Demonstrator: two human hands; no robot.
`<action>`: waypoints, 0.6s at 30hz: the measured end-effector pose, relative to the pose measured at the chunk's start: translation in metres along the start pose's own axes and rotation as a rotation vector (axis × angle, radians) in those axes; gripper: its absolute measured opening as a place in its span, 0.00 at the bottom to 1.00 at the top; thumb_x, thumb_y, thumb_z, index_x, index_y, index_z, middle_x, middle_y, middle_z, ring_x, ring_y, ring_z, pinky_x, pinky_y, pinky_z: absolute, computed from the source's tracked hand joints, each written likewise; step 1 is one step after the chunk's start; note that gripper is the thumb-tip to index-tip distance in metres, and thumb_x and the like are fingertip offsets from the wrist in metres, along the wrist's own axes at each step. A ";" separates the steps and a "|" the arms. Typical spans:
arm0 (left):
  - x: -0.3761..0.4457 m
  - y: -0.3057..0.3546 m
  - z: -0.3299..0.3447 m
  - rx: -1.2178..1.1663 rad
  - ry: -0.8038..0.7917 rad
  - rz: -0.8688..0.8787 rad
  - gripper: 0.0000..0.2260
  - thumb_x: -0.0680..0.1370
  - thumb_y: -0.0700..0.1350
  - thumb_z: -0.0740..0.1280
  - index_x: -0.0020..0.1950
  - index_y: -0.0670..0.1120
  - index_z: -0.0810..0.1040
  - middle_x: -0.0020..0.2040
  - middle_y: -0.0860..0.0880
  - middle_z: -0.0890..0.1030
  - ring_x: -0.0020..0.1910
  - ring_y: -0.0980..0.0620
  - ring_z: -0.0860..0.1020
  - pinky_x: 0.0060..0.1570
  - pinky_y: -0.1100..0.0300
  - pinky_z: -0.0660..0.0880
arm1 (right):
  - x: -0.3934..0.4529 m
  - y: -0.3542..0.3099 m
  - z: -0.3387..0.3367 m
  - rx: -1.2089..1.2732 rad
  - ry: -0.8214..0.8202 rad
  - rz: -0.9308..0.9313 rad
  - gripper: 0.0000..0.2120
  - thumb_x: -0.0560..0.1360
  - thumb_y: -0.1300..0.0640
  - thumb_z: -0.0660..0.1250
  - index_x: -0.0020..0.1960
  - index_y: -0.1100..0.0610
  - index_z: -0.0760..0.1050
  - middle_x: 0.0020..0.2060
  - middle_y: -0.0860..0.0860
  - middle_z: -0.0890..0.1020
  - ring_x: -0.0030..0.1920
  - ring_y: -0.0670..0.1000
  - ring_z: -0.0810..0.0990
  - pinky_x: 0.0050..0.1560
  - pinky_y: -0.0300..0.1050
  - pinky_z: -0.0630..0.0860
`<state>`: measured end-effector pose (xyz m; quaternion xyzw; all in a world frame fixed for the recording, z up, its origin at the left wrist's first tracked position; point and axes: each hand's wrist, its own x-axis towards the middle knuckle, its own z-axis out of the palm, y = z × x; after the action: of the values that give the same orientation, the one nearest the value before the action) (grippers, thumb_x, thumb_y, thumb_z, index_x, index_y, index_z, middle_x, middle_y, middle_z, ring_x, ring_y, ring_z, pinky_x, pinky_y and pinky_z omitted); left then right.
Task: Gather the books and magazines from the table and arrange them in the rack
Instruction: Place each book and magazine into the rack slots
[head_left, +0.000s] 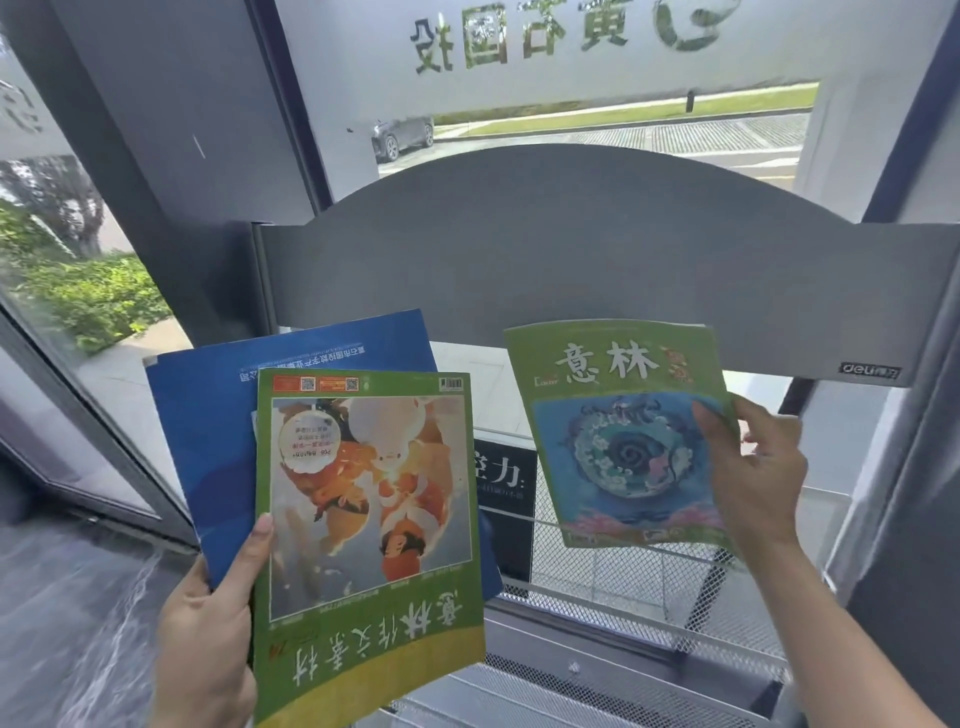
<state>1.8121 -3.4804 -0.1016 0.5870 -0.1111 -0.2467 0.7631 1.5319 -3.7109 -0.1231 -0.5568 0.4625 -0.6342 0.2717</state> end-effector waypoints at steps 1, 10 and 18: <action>-0.002 0.000 0.001 -0.004 0.002 -0.005 0.10 0.62 0.50 0.70 0.39 0.47 0.83 0.31 0.54 0.85 0.29 0.54 0.82 0.32 0.54 0.80 | 0.001 0.000 0.000 -0.013 -0.002 -0.013 0.11 0.72 0.57 0.68 0.54 0.57 0.78 0.39 0.40 0.71 0.42 0.46 0.70 0.41 0.26 0.68; -0.012 -0.001 -0.001 -0.004 -0.022 -0.060 0.11 0.67 0.49 0.70 0.46 0.46 0.78 0.31 0.53 0.84 0.27 0.52 0.82 0.28 0.51 0.80 | -0.017 0.018 -0.018 -0.249 -0.055 -0.022 0.20 0.69 0.39 0.63 0.47 0.54 0.79 0.29 0.42 0.75 0.26 0.41 0.72 0.26 0.32 0.66; -0.022 -0.004 -0.001 -0.045 -0.080 -0.098 0.07 0.69 0.47 0.68 0.45 0.46 0.78 0.32 0.51 0.85 0.28 0.51 0.82 0.28 0.50 0.80 | -0.038 0.043 -0.050 -0.497 -0.086 0.020 0.26 0.69 0.34 0.51 0.41 0.57 0.68 0.32 0.56 0.78 0.31 0.57 0.75 0.30 0.43 0.67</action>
<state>1.7924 -3.4689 -0.1035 0.5642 -0.1071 -0.3097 0.7578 1.4849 -3.6823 -0.1764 -0.6284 0.5978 -0.4739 0.1523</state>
